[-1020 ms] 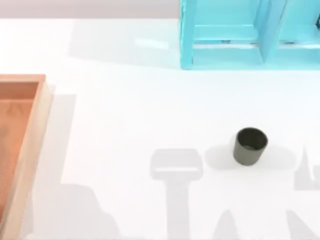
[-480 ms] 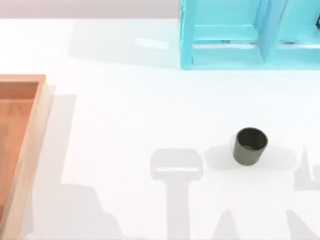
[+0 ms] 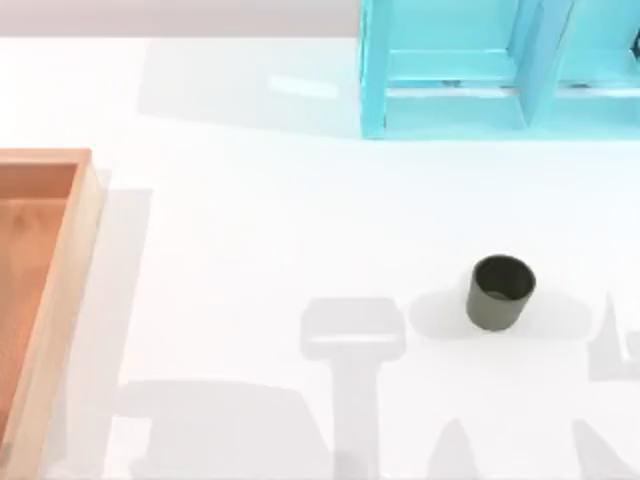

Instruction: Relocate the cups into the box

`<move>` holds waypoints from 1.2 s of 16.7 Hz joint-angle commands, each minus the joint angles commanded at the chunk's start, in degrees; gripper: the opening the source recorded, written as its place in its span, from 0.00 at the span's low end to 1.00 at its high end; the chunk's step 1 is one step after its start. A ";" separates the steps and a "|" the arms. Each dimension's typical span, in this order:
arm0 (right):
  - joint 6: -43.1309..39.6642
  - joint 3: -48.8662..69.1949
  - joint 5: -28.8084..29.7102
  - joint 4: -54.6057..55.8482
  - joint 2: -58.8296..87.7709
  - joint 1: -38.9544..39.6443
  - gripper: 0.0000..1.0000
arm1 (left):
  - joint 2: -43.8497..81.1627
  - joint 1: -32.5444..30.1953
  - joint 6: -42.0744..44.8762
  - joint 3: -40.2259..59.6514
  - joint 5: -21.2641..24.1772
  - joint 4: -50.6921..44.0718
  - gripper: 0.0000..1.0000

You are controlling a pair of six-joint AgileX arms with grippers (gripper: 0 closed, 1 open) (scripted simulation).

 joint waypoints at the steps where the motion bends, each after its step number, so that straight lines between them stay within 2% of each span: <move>1: 0.00 0.00 0.00 0.00 0.00 0.00 1.00 | -0.04 -0.08 -0.05 1.55 -0.05 -1.53 1.00; 7: 0.00 0.00 0.00 0.00 0.00 0.00 1.00 | 0.06 0.00 -0.13 2.73 -0.10 -2.63 1.00; 11: 0.00 0.00 0.00 0.00 0.00 0.00 1.00 | 5.63 -5.24 -5.84 8.63 -0.89 -3.48 1.00; 14: 0.00 0.00 0.00 0.00 0.00 0.00 1.00 | 15.24 -14.93 -15.32 19.11 -2.51 -5.09 1.00; 20: 0.00 0.00 0.00 0.00 0.00 0.00 1.00 | 39.77 -42.37 -41.45 50.35 -6.66 -6.39 1.00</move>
